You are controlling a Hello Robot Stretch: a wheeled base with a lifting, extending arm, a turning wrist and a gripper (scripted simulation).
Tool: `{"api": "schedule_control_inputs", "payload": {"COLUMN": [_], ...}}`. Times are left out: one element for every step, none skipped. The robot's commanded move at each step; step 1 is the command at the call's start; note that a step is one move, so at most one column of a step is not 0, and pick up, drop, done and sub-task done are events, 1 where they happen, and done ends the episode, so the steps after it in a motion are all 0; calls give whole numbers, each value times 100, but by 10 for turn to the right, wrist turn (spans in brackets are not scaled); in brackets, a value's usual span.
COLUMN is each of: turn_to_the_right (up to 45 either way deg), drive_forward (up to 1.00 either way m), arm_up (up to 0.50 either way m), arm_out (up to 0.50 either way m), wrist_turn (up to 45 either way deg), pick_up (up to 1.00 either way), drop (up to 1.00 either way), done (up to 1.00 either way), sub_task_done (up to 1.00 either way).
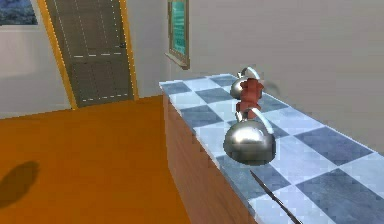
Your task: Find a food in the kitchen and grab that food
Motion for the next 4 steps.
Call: {"api": "schedule_control_inputs", "payload": {"turn_to_the_right": [0, 0, 0, 0], "drive_forward": [0, 0, 0, 0], "arm_up": [0, 0, -10, 0], "arm_out": [0, 0, 0, 0], "wrist_turn": [450, 210, 0, 0], "pick_up": [0, 0, 0, 100], "drop": [0, 0, 0, 0], "done": [0, 0, 0, 0], "sub_task_done": [0, 0, 0, 0]}}
